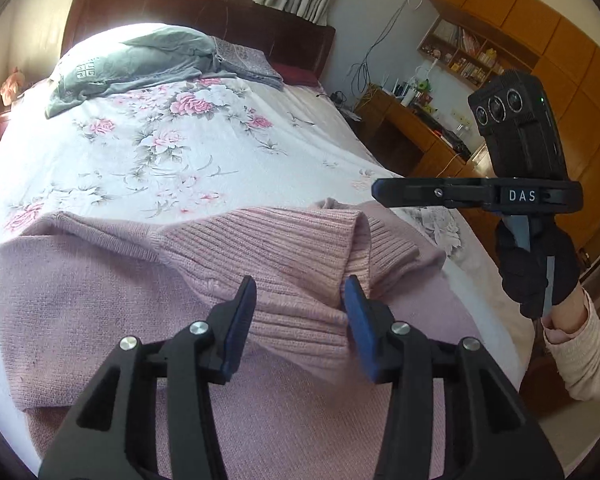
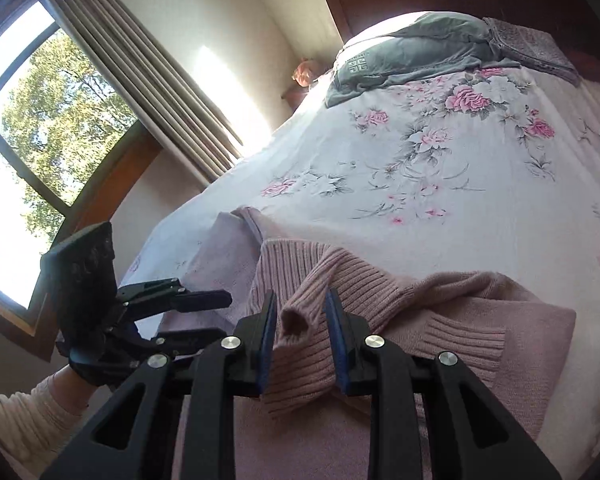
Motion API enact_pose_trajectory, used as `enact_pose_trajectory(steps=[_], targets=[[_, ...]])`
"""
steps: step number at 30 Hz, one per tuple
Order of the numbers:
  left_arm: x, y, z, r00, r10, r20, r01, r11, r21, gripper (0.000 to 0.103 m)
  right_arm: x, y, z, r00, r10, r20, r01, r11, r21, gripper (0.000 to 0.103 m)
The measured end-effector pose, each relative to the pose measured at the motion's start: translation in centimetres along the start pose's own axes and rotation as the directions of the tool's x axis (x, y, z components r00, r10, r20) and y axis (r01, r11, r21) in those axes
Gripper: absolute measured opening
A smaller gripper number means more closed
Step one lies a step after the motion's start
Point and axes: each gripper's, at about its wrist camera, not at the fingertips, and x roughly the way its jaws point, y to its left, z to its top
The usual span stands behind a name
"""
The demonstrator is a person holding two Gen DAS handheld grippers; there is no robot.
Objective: Fold small clothes
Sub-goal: 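Lift the hem with both grippers and fold it toward the collar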
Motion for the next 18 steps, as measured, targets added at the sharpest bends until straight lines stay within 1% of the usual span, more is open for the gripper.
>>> enact_pose_trajectory(steps=[2,4,7,8,9,12,15,18], targets=[[1.1,-0.3,-0.3,0.999,0.034,-0.036,-0.034,0.999,-0.002,0.044,1.6,0.0,0.4,1.0,0.01,-0.022,-0.01,1.0,0.025,0.026],[1.5,-0.4,-1.2,0.995,0.07,-0.073,-0.071,0.997,-0.004,0.044,2.8,0.1,-0.3,0.998,-0.014,-0.056,0.015,1.0,0.019,0.025],[1.9,0.2,-2.8,0.991,0.076,-0.106,-0.079,0.996,-0.031,0.044,4.2,0.2,-2.7,0.992,-0.046,-0.116,0.046,0.999,0.0,0.023],[2.1,0.4,-3.3,0.989,0.086,-0.117,-0.09,0.995,-0.033,0.045,4.7,0.1,-3.6,0.989,-0.067,-0.131,0.068,0.998,0.0,0.023],[2.3,0.6,-3.7,0.987,0.094,-0.128,-0.1,0.994,-0.038,0.045,5.0,-0.1,-4.4,0.987,-0.071,-0.142,0.073,0.997,0.009,0.023],[3.7,1.6,-5.1,0.98,0.105,-0.169,-0.121,0.989,-0.088,0.046,6.0,-1.2,-6.2,0.99,-0.051,-0.134,0.062,0.995,0.075,0.023],[3.9,2.2,-5.7,0.983,0.096,-0.155,-0.118,0.983,-0.143,0.047,6.1,-1.8,-6.8,0.993,-0.038,-0.111,0.051,0.992,0.115,0.022],[2.5,1.8,-5.7,0.983,0.106,-0.153,-0.132,0.977,-0.167,0.046,4.2,-1.8,-6.6,0.997,-0.01,-0.083,0.023,0.989,0.146,0.031]])
